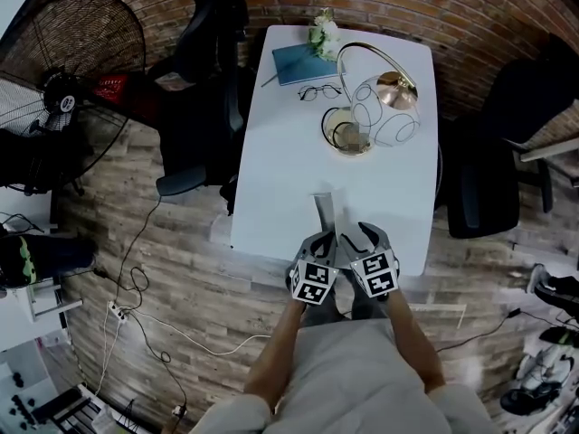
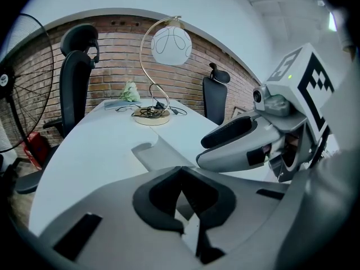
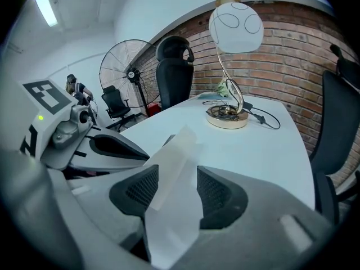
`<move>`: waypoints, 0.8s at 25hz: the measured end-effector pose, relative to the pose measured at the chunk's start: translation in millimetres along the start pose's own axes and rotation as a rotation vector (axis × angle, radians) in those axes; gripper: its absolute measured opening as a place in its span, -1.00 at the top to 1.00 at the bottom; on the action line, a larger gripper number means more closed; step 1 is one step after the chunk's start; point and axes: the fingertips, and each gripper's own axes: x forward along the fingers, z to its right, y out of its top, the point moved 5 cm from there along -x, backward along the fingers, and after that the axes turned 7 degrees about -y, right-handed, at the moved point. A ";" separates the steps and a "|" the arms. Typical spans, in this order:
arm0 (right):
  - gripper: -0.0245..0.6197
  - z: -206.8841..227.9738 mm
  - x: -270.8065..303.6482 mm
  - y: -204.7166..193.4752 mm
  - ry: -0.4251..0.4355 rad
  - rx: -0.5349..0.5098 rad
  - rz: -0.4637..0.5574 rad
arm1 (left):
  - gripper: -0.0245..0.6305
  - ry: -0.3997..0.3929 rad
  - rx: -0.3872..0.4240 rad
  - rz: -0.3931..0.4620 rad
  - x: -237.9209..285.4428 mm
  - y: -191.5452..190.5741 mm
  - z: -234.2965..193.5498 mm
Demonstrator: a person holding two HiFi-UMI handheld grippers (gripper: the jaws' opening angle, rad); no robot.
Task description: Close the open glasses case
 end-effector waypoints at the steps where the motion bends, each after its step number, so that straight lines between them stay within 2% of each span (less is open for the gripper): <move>1: 0.25 -1.2 0.2 0.8 0.002 -0.002 0.002 | 0.91 0.001 -0.001 -0.001 -0.8 -0.7 -0.9; 20: 0.25 -9.1 2.8 5.2 0.014 -0.011 0.009 | 0.91 0.016 -0.015 -0.006 -5.9 -8.9 -6.7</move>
